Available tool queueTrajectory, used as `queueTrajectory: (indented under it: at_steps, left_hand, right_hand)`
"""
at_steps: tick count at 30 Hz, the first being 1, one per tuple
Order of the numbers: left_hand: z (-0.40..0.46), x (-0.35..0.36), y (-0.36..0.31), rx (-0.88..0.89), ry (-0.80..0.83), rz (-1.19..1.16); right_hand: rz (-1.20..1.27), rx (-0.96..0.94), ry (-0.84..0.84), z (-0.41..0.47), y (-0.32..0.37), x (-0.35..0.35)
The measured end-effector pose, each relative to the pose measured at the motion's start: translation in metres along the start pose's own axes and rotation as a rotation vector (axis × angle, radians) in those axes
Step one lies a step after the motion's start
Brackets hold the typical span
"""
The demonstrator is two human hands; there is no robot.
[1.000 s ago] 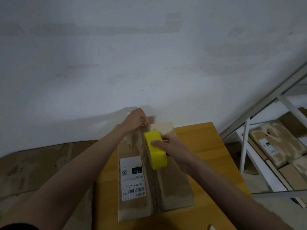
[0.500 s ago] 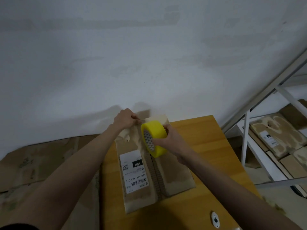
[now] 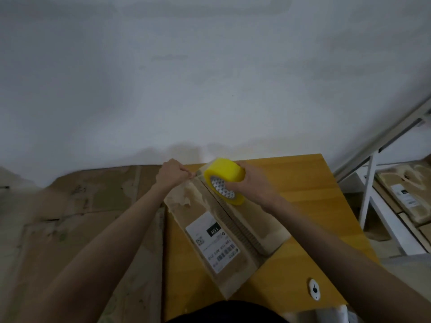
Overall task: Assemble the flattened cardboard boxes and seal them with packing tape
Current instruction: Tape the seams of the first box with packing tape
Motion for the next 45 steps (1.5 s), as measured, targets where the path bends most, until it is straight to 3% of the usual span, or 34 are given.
queueTrajectory:
  at_steps: [8, 15, 28, 30, 32, 36, 45]
  left_hand:
    - [-0.024, 0.005, 0.015, 0.024, -0.027, -0.049]
    - [-0.024, 0.01, 0.002, 0.082, 0.066, -0.09]
    - [-0.038, 0.023, -0.012, 0.123, 0.037, -0.131]
    - [-0.052, 0.023, -0.023, 0.222, -0.034, -0.015]
    - [-0.071, 0.027, -0.032, 0.434, -0.086, 0.164]
    - [-0.101, 0.057, -0.017, 0.826, 0.049, 0.397]
    - [-0.094, 0.085, 0.001, 0.846, 0.23, 0.669]
  right_hand:
    - [-0.2, -0.132, -0.128, -0.042, 0.023, 0.028]
    - [-0.182, -0.118, -0.189, -0.051, 0.019, 0.036]
    - [-0.17, -0.111, -0.223, -0.057, 0.007, 0.04]
    - [-0.189, -0.086, -0.211, -0.055, 0.003, 0.042]
    - [-0.148, -0.075, -0.222, -0.055, -0.003, 0.04]
    - [-0.077, -0.09, -0.24, -0.057, -0.011, 0.036]
    - [-0.148, -0.086, -0.179, -0.054, -0.032, 0.061]
Point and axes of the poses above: each hand's wrist, its own z-axis towards the middle knuckle, its own x-axis out of the palm, y = z × x, the point moved 9 cm from there along z, towards the middle knuckle, and after that the axes turned 4 degrees about z, right-handed, at the moved point
